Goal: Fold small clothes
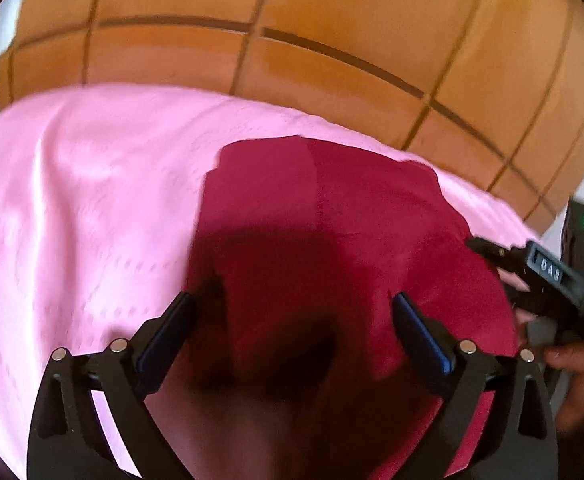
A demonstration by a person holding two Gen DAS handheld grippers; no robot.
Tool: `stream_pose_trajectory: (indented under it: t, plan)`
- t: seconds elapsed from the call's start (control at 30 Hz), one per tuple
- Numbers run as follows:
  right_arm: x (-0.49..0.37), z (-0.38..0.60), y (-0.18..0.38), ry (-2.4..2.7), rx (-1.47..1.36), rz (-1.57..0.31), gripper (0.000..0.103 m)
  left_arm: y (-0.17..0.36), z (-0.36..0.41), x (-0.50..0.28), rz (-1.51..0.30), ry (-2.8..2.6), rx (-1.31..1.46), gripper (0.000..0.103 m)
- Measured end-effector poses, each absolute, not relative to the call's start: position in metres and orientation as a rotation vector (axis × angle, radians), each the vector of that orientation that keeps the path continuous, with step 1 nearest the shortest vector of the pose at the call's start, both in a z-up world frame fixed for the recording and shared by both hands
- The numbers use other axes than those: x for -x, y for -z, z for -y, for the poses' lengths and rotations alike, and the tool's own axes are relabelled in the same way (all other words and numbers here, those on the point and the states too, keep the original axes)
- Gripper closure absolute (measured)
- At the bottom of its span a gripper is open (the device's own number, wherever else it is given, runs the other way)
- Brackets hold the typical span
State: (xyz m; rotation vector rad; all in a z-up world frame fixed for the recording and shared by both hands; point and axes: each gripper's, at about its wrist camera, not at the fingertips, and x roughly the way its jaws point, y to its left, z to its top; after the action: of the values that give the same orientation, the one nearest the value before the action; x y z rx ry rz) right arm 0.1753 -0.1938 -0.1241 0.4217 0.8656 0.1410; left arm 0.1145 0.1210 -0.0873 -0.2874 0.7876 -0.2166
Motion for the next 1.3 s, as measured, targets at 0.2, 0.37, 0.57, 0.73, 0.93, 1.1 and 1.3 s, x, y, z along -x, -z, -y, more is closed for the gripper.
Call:
stream_pose_trajectory:
  t: [0.2, 0.37, 0.57, 0.73, 0.93, 1.1, 1.3]
  plan:
    - [-0.161, 0.200, 0.120, -0.213, -0.487, -0.886, 0.004, 0.092, -0.141, -0.112, -0.825, 0.192, 0.412, 0.003]
    - [-0.152, 0.202, 0.122, -0.226, -0.524, -0.909, 0.004, 0.098, -0.143, -0.116, -0.863, 0.211, 0.474, 0.003]
    - [-0.147, 0.194, 0.122, -0.250, -0.486, -0.929, 0.004, 0.102, -0.133, -0.134, -0.930, 0.315, 0.480, 0.003]
    - [-0.147, 0.188, 0.122, -0.263, -0.463, -0.939, 0.004, 0.104, -0.127, -0.144, -0.946, 0.349, 0.471, 0.003]
    - [-0.148, 0.188, 0.123, -0.269, -0.462, -0.939, 0.004, 0.105, -0.126, -0.148, -0.960, 0.362, 0.467, 0.003]
    - [-0.150, 0.187, 0.124, -0.290, -0.471, -0.946, 0.004, 0.107, -0.121, -0.154, -0.972, 0.390, 0.402, 0.003]
    - [-0.152, 0.180, 0.127, -0.328, -0.482, -0.952, 0.004, 0.107, -0.114, -0.155, -0.987, 0.427, 0.386, 0.018]
